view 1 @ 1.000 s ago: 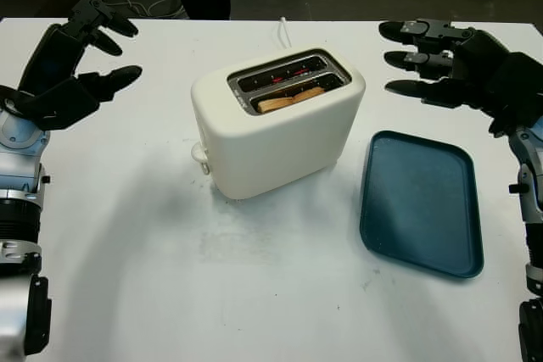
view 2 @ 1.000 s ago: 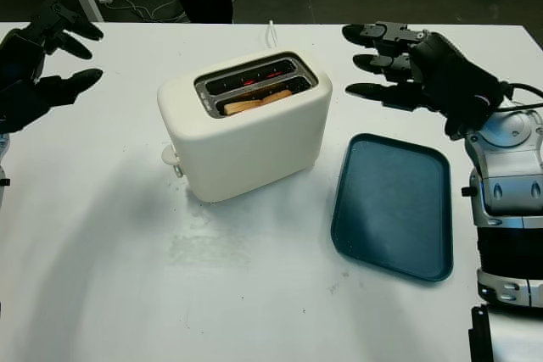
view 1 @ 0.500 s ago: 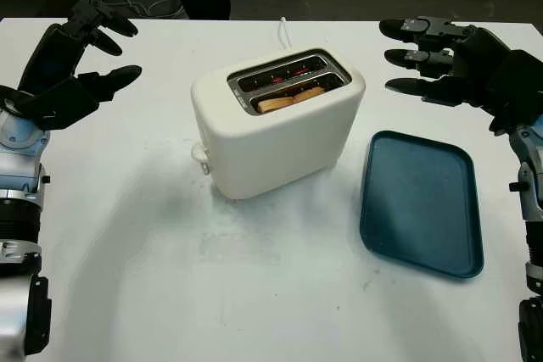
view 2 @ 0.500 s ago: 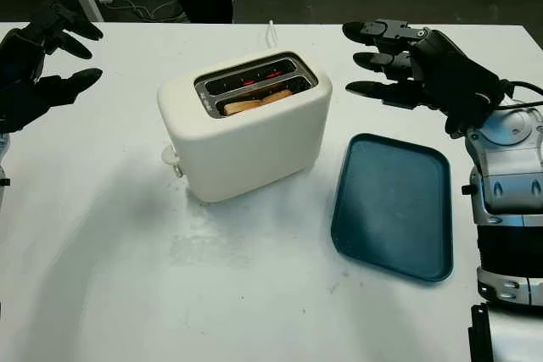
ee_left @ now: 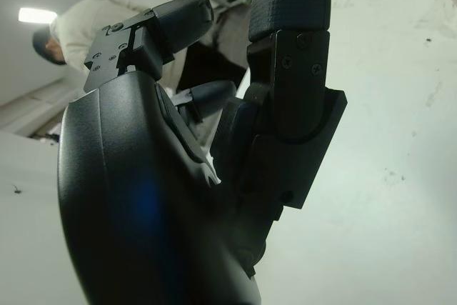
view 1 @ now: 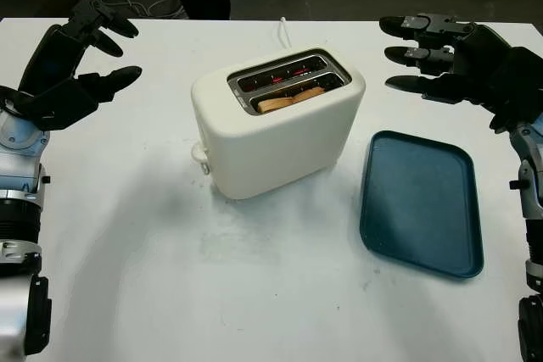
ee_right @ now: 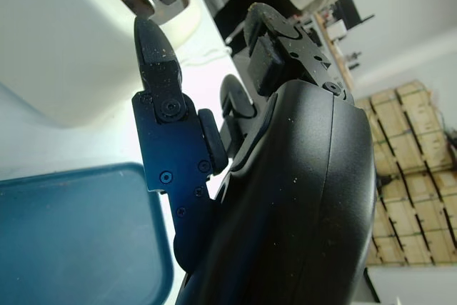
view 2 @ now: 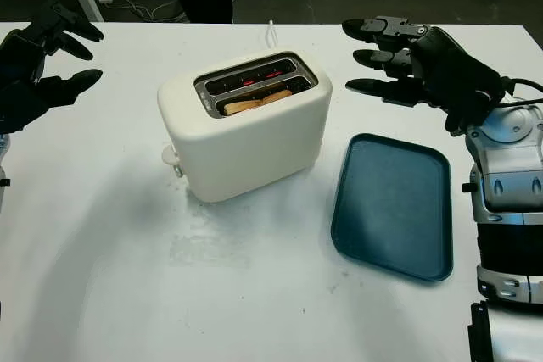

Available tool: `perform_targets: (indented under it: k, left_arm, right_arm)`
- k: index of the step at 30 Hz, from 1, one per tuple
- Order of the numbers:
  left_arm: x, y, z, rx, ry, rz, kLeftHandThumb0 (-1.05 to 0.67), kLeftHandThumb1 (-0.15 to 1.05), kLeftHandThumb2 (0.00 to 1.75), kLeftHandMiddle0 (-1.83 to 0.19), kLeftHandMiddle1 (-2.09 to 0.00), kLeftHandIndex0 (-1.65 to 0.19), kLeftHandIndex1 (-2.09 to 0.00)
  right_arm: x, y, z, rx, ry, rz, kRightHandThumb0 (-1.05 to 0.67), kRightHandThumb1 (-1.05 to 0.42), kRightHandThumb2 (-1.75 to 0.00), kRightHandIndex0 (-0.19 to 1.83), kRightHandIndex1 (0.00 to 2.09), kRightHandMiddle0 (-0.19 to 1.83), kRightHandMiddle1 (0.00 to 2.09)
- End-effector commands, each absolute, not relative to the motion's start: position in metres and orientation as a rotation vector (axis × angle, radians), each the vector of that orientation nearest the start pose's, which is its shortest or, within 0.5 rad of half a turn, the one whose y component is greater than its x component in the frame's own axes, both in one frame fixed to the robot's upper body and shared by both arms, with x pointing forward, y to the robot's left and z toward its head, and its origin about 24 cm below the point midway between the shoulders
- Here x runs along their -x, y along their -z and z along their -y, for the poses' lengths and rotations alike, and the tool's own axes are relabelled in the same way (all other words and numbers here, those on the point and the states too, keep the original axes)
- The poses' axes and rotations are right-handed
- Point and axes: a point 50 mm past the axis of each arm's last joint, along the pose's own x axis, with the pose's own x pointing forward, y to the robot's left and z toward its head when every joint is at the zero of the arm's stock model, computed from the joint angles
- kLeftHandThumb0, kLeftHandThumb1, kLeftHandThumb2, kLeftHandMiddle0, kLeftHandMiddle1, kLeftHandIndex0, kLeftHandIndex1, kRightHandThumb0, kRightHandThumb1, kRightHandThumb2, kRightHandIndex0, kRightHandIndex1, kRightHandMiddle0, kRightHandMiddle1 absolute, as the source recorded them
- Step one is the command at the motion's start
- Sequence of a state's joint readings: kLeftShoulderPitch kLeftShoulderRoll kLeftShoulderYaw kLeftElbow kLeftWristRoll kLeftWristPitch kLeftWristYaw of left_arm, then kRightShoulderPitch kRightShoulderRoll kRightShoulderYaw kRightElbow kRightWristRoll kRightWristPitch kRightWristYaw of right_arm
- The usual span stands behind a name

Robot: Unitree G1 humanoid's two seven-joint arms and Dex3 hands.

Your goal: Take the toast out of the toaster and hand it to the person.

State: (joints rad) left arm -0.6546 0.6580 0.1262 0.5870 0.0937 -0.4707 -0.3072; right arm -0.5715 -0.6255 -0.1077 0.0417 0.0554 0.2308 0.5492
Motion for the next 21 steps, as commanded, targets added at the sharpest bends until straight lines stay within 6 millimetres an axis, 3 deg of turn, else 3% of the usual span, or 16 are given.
perform_targets:
  k: [1, 21]
  left_arm:
    - [-0.3405, -0.2055, -0.2735, -0.749, 0.114, 0.473, -1.05, 0.92, 0.43, 0.00, -1.69, 0.00, -1.52]
    - [-0.3393, -0.2055, -0.2745, -0.758, 0.106, 0.479, -1.05, 0.92, 0.44, 0.00, -1.69, 0.00, -1.51]
  right_arm:
    - [-0.3237, -0.2231, 0.2295, 0.585, -0.349, 0.218, -0.40, -0.92, -0.01, 0.44, 0.00, 0.41, 0.00]
    - [-0.3243, -0.2222, 0.2304, 0.582, -0.351, 0.212, -0.44, -0.92, 0.00, 0.45, 0.01, 0.42, 0.01]
